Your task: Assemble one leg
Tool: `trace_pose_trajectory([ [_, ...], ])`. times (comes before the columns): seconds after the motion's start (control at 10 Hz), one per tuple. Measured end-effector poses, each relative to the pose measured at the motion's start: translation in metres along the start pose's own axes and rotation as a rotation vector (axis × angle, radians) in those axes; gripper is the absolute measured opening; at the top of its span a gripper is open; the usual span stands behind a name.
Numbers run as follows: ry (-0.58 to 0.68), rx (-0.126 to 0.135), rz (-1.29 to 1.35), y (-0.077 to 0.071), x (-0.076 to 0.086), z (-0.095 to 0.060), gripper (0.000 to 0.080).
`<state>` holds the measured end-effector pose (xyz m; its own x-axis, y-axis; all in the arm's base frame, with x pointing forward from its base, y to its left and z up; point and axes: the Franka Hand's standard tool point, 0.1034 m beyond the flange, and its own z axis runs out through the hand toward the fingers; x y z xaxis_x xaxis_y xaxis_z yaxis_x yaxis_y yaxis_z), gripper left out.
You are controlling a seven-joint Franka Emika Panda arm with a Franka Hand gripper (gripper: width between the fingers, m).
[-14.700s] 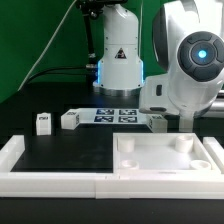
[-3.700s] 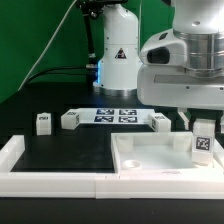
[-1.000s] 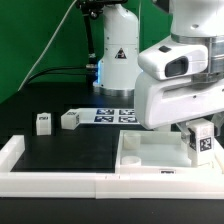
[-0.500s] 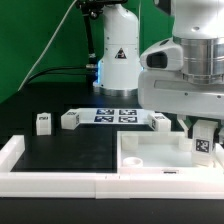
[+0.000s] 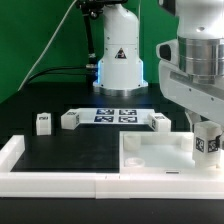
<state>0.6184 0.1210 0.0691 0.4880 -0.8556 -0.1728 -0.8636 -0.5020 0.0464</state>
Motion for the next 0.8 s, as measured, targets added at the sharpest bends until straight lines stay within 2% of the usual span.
trace_pose_trajectory([
  [0.1, 0.0, 0.0, -0.048, 0.0, -0.0001, 0.0, 0.0572],
  [0.2, 0.002, -0.002, -0.146, 0.0001, -0.0015, -0.0001, 0.0626],
  [0.6, 0.002, -0.01, -0.613, 0.0003, -0.0085, 0.0016, 0.0648],
  [0.8, 0.039, -0.031, -0.917, -0.003, -0.0077, 0.0, 0.0649],
])
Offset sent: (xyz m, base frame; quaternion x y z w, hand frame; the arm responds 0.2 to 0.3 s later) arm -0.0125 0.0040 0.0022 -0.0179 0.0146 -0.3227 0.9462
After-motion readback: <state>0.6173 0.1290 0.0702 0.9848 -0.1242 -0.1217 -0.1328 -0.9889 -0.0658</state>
